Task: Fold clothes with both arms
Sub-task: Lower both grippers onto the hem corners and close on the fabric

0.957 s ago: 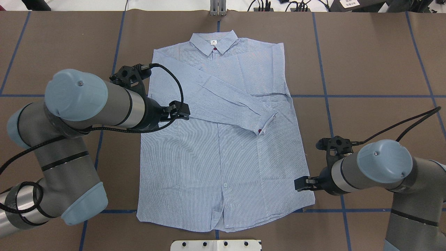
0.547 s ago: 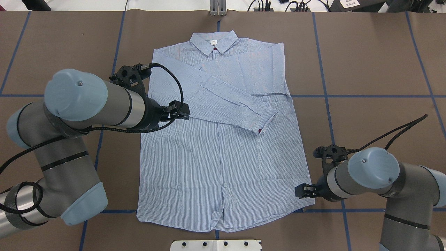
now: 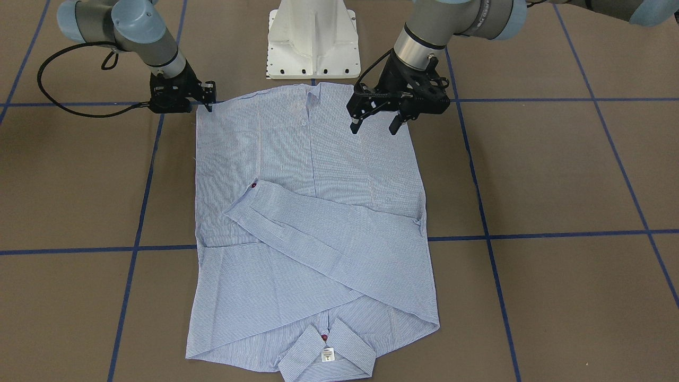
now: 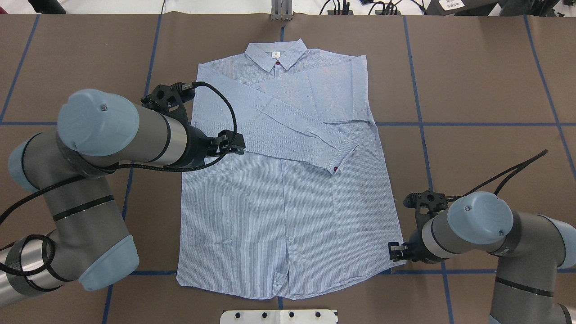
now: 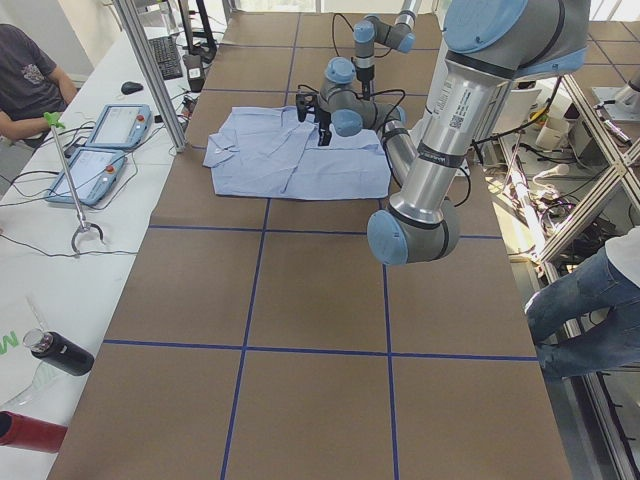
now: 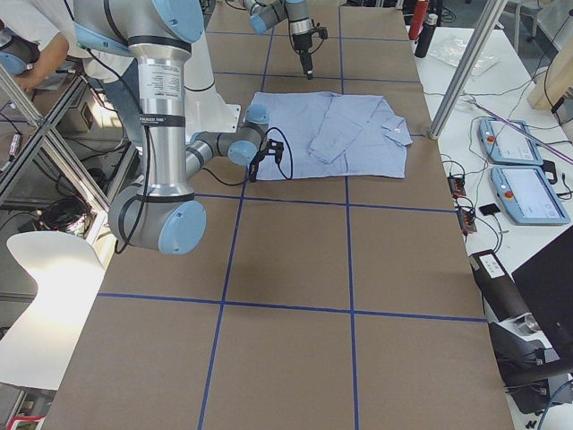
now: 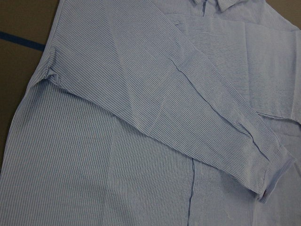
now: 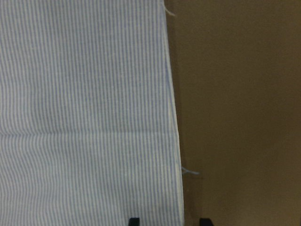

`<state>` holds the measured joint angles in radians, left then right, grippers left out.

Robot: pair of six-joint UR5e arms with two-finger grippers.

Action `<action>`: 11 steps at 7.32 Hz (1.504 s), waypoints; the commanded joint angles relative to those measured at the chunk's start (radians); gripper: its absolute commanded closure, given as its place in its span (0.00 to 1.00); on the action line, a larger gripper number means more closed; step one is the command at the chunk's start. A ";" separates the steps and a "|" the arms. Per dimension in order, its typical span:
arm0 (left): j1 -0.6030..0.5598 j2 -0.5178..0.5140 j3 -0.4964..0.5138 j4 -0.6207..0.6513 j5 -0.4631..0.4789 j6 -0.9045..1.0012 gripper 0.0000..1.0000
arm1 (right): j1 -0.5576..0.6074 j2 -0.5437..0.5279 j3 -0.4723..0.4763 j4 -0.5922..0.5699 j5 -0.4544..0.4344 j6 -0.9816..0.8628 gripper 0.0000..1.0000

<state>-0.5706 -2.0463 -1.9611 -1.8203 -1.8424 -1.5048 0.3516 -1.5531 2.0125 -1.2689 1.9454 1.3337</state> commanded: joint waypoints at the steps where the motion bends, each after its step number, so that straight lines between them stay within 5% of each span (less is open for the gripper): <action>1: 0.000 0.002 0.001 0.001 0.002 -0.002 0.00 | 0.000 -0.002 -0.001 -0.003 0.007 -0.001 0.69; 8: 0.002 -0.003 -0.001 0.027 0.002 -0.003 0.00 | 0.000 -0.002 -0.015 -0.003 0.017 -0.001 0.55; 9: 0.002 -0.005 -0.001 0.030 0.002 -0.003 0.00 | 0.000 -0.002 -0.015 -0.003 0.017 -0.001 0.60; 10: 0.002 -0.005 -0.002 0.030 0.002 -0.003 0.00 | 0.000 -0.002 -0.015 -0.003 0.015 0.001 0.88; 11: 0.002 -0.005 -0.001 0.030 0.002 -0.003 0.00 | 0.000 -0.004 -0.015 -0.001 0.013 -0.001 1.00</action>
<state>-0.5691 -2.0505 -1.9625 -1.7913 -1.8408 -1.5079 0.3513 -1.5557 1.9974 -1.2713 1.9606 1.3336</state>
